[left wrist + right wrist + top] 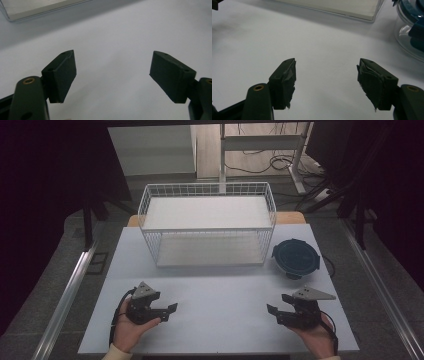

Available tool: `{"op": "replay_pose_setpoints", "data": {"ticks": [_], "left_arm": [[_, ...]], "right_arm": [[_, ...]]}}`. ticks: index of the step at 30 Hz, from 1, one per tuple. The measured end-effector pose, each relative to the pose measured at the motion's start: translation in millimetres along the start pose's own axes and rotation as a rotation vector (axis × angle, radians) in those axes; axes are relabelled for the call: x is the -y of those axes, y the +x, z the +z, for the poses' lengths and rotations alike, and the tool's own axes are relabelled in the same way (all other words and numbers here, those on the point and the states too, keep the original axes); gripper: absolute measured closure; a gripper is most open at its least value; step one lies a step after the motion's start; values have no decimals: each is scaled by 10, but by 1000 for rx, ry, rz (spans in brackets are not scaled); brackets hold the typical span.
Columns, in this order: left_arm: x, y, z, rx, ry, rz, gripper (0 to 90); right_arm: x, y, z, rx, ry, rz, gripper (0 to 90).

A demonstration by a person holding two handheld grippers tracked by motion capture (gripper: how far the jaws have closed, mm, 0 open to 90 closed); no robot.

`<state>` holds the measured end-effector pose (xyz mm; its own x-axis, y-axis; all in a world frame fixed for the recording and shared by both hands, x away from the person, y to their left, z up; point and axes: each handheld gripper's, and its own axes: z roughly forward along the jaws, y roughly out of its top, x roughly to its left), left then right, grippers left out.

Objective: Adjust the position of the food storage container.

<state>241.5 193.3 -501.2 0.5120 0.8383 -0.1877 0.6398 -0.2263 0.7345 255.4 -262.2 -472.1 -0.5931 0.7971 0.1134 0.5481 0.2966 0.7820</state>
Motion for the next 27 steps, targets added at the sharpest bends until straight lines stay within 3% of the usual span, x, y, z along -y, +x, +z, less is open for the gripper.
{"op": "replay_pose_setpoints", "data": {"ticks": [5, 17, 22, 25, 27], "left_arm": [[-12, 33, -40, -5, -16, -13, 214], [11, 42, -28, 1, -2, -9, 215], [15, 43, -18, -2, 1, -11, 218], [21, 39, -5, -6, 8, -6, 224], [22, 43, 1, -8, 10, -8, 224]], "right_arm": [[-96, -41, -60, 6, -6, 24, 346], [-563, -223, -23, 55, 69, 20, 403], [-745, -346, 75, 72, 124, 7, 525], [-922, -515, 133, 91, 144, 36, 685], [-963, -556, 151, 98, 152, 44, 712]]}}
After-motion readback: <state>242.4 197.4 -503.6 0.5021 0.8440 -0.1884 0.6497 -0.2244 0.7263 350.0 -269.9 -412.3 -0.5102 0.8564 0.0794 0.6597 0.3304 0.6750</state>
